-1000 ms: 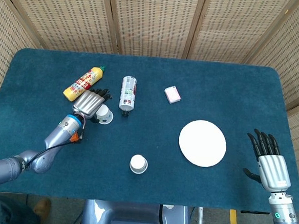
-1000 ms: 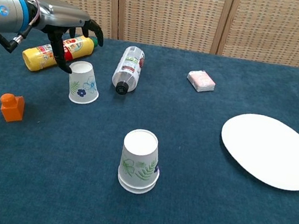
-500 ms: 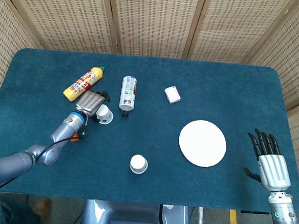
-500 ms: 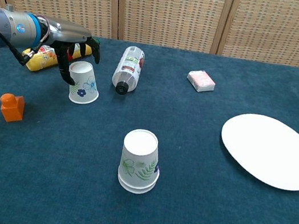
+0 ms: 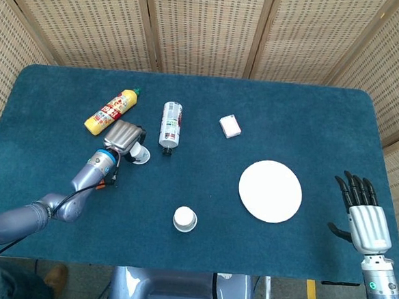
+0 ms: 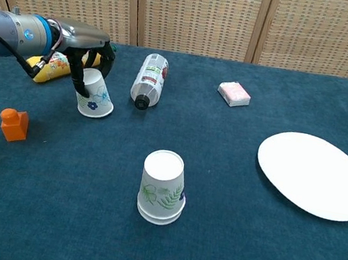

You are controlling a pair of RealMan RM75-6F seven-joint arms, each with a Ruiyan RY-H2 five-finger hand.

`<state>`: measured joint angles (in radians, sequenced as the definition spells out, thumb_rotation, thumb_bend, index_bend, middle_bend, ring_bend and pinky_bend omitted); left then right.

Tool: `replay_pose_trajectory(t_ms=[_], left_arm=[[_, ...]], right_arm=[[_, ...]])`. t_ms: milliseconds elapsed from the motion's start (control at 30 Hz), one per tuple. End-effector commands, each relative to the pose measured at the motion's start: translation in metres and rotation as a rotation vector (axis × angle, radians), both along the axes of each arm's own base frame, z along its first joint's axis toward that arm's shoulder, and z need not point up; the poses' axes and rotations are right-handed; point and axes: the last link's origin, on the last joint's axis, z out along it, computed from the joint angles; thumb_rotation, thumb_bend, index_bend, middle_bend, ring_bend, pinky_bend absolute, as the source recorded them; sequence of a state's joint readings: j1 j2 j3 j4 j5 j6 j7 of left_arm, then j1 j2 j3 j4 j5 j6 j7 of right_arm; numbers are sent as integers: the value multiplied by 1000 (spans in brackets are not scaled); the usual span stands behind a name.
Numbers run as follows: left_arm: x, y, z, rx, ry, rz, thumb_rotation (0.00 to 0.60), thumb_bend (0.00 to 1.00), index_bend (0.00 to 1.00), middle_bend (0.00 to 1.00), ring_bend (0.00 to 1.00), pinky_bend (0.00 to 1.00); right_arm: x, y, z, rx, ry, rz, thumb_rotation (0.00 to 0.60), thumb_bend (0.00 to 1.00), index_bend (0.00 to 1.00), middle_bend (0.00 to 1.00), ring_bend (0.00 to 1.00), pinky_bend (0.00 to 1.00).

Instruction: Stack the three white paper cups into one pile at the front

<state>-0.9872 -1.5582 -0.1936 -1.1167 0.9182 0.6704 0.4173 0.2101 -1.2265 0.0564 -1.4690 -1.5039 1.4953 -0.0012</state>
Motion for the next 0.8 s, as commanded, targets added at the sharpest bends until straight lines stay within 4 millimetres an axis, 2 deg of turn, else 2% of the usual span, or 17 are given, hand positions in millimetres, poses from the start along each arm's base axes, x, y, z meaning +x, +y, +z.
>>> replay_pose_trajectory(t_ms=[33,167,300,400,467,533,633,700,800], left_arm=[[0,-2,8,7,-14,5,600,92,594,456,481,545],[15,-13,35,13,-102,-24,600,92,594,456,481,545],[38,-35,66,0,-179,-94,600,92,594,456,481,545],[51,-51,80,-24,-218,-130,600,92,592,456,481,542],[62,-66,88,-64,-261,-149,600,92,589,456,481,541],[78,-90,97,-141,-294,-191,600,92,587,456,481,541],[88,-111,100,-206,-276,-247,600,92,587,456,481,540],[95,-126,95,-252,-251,-295,600,93,587,456,481,540],[99,-138,86,-295,-220,-337,600,92,587,456,481,540]], right_arm=[[0,0,1,-3,-3,2,600,0,36,0,0,0],[2,2,3,-10,-12,10,600,0,36,0,0,0],[4,4,6,-18,-17,14,600,0,36,0,0,0],[4,4,6,-20,-18,16,600,0,36,0,0,0],[5,5,7,-21,-17,17,600,0,36,0,0,0],[5,5,8,-24,-18,18,600,0,36,0,0,0],[6,6,8,-29,-20,19,600,0,36,0,0,0],[6,6,9,-31,-20,20,600,0,36,0,0,0],[6,7,9,-32,-19,22,600,0,37,0,0,0]])
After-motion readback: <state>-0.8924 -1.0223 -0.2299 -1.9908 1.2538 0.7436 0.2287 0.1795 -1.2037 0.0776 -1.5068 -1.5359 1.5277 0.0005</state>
